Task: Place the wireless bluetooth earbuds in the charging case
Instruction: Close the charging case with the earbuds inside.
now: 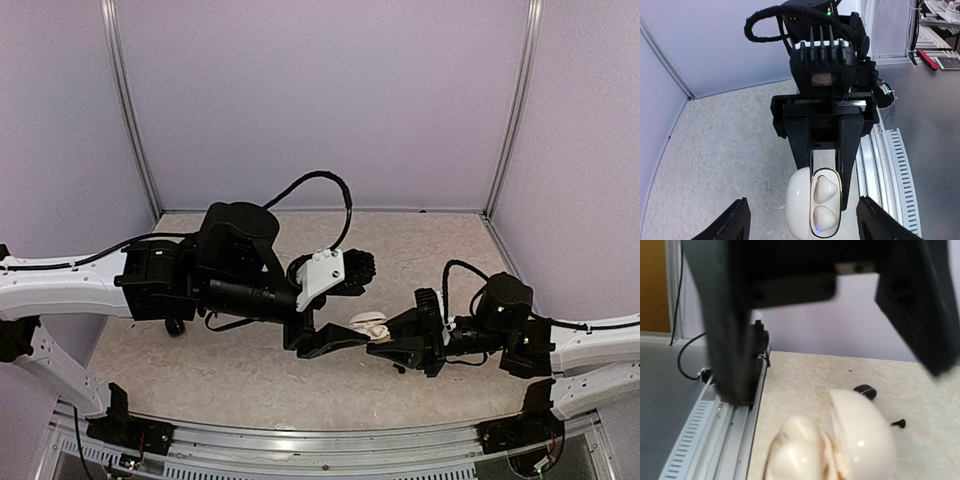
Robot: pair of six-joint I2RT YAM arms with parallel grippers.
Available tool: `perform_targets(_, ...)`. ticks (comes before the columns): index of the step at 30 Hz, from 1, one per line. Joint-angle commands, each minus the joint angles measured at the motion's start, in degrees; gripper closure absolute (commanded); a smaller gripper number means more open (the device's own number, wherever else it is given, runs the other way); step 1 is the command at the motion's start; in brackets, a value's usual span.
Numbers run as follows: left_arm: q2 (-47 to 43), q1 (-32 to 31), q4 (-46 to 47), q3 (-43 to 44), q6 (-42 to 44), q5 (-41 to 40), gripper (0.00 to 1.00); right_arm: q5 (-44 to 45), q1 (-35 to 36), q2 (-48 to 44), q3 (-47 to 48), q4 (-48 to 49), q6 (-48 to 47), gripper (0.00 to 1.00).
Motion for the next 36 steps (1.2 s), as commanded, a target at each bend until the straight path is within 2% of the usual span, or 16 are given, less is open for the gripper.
perform_targets(1, -5.94, 0.42, 5.94, -4.06, -3.10, 1.15, 0.21, 1.92, -0.52, -1.93, -0.21, 2.12, 1.79, 1.00)
perform_targets(2, -6.40, 0.55, 6.71, -4.74, -3.78, 1.49, 0.18, 1.94, -0.53, -2.01, -0.11, 2.06, 1.81, 1.00)
perform_targets(3, -7.02, 0.54, 7.54, -5.50, -4.52, 1.89, 0.07, 1.94, -0.60, -2.08, 0.10, 1.86, 1.82, 1.00)
perform_targets(4, -7.38, 0.52, 9.14, -6.38, -5.26, 1.95, 0.02, 1.90, -0.55, -1.97, 0.29, 1.60, 1.74, 1.00)
perform_targets(5, -7.92, 0.51, 11.09, -7.86, -6.49, 1.24, 0.01, 1.80, -0.59, -1.98, 0.53, 1.39, 1.65, 1.00)
perform_targets(10, -10.04, 0.57, 16.38, -12.86, -8.53, 2.37, 0.01, 0.71, -0.62, -1.35, 1.82, 0.54, 1.32, 1.00)
perform_targets(18, -5.86, 0.44, 14.64, -10.58, -8.08, 2.66, 0.01, -0.35, -0.55, -0.54, 3.28, -0.35, 0.48, 1.00)
perform_targets(25, -3.65, -2.31, 14.32, -10.30, -3.44, 3.51, 0.01, 0.53, -0.60, -0.25, 3.87, -0.82, 0.31, 1.00)
perform_targets(30, -6.51, -6.75, 18.11, -12.79, 2.26, 0.26, 0.01, 0.98, -0.67, 0.38, 3.65, -0.75, 1.21, 1.00)
perform_targets(36, -5.80, -9.76, 15.39, -12.13, 5.81, -5.43, 0.01, 0.55, -1.35, 0.68, 3.52, 0.63, 2.57, 1.00)
